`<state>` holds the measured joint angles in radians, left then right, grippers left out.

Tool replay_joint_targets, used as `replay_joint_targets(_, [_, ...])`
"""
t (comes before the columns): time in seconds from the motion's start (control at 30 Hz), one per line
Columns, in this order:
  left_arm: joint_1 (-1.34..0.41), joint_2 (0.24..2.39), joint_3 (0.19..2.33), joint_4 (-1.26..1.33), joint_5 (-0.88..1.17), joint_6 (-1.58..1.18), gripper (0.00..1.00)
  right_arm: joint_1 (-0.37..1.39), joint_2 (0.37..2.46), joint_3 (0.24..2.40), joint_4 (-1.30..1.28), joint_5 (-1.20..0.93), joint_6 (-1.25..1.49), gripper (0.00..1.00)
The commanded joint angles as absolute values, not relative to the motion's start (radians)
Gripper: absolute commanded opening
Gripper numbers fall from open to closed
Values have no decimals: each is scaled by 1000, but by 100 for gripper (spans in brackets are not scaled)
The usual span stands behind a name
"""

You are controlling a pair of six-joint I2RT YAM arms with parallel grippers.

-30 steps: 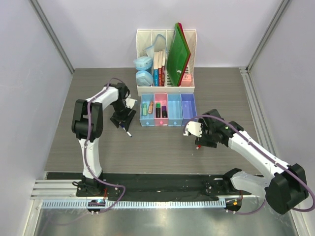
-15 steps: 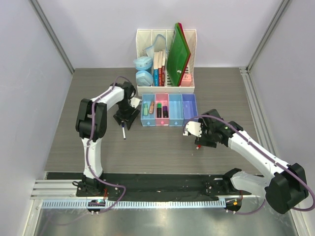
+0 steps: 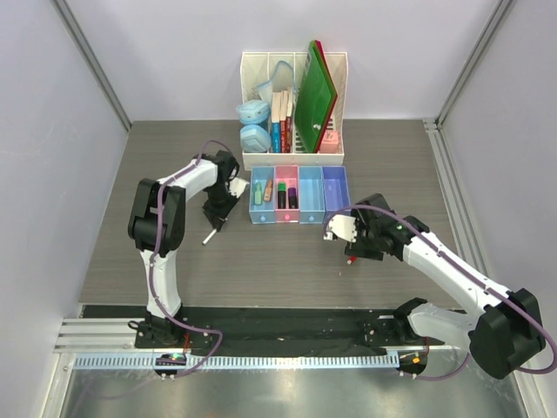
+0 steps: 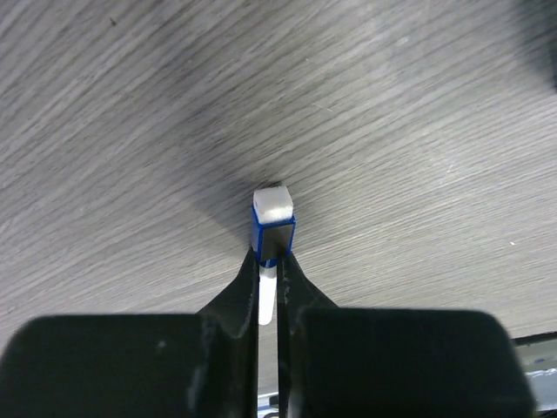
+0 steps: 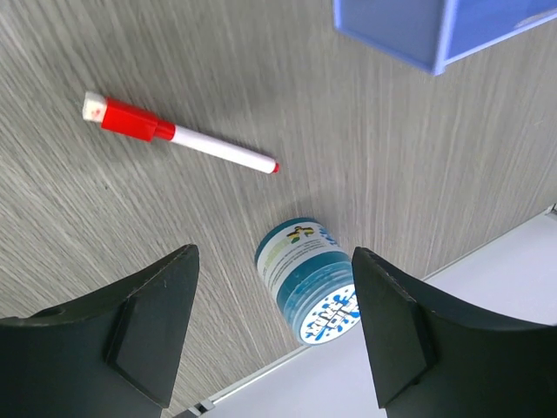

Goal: Sort the stationery into containers
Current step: Pick up the pen from the center of the board.

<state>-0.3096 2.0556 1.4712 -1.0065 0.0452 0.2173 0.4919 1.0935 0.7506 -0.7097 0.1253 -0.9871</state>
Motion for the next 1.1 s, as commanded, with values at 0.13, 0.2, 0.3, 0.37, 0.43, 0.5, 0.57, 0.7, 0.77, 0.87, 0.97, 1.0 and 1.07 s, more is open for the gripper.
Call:
replay_joint_targets(0.13, [-313, 2053, 1398, -925, 112, 236, 0, 499, 1123, 678, -721, 164, -1055, 77])
replay_joint_targets(0.2, [-310, 2007, 1385, -925, 141, 241, 0, 503, 1149, 673, -719, 155, -1065, 77])
replay_joint_targets(0.3, [-305, 1950, 1378, -934, 173, 245, 0, 532, 1167, 655, -710, 169, -1104, 79])
replay_joint_targets(0.37, [-304, 1924, 1373, -937, 189, 247, 0, 564, 1178, 653, -713, 178, -1118, 79])
replay_joint_targets(0.43, [-302, 1893, 1374, -950, 212, 256, 0, 586, 1198, 664, -721, 178, -1124, 80])
replay_joint_targets(0.5, [-299, 1875, 1374, -954, 215, 261, 0, 612, 1212, 672, -726, 172, -1132, 80])
replay_joint_targets(0.57, [-293, 1845, 1373, -957, 232, 265, 0, 633, 1242, 684, -723, 160, -1134, 80])
replay_joint_targets(0.7, [-279, 1793, 1374, -972, 265, 278, 0, 650, 1305, 712, -704, 121, -1132, 78])
replay_joint_targets(0.77, [-276, 1758, 1377, -985, 279, 290, 0, 657, 1350, 718, -687, 115, -1134, 76])
replay_joint_targets(0.87, [-272, 1718, 1388, -1002, 301, 293, 0, 673, 1406, 735, -666, 101, -1134, 72])
replay_joint_targets(0.97, [-270, 1688, 1396, -1012, 318, 301, 0, 680, 1456, 752, -641, 81, -1135, 70])
replay_joint_targets(1.0, [-270, 1684, 1397, -1015, 324, 299, 0, 681, 1468, 756, -634, 81, -1137, 68])
replay_joint_targets(1.07, [-270, 1678, 1401, -1022, 327, 301, 0, 681, 1486, 758, -615, 77, -1143, 66])
